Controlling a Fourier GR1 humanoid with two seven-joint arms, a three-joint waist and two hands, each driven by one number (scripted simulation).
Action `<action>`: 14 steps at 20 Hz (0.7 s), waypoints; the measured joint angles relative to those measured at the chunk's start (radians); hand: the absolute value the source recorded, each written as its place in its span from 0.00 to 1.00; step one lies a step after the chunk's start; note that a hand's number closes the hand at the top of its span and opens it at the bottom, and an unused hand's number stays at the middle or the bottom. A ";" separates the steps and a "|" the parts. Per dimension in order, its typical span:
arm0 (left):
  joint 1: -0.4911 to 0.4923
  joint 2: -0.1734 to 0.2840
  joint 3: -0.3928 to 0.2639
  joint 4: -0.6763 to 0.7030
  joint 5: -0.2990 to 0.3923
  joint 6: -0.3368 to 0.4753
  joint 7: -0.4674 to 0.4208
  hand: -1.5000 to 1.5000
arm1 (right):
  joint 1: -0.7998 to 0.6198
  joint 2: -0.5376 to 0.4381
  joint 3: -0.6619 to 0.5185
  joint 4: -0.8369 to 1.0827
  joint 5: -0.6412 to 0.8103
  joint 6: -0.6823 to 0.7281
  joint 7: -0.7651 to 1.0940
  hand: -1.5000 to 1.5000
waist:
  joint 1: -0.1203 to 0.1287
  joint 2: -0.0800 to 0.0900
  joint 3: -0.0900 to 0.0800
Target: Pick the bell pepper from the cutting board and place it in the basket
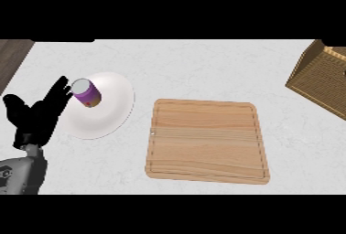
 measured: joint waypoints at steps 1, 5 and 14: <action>-0.004 -0.003 -0.001 0.004 -0.003 0.003 -0.004 0.50 | 0.004 0.000 -0.008 0.032 -0.007 -0.018 -0.023 0.00 | 0.001 0.000 0.000; -0.018 -0.002 0.003 0.013 -0.008 0.004 0.001 0.50 | -0.011 -0.018 -0.032 0.121 -0.051 -0.038 -0.130 0.00 | 0.000 0.000 0.000; -0.028 -0.012 -0.002 0.013 -0.018 0.013 0.012 0.50 | -0.057 -0.069 -0.153 0.157 -0.203 -0.095 -0.268 0.00 | -0.003 -0.002 0.001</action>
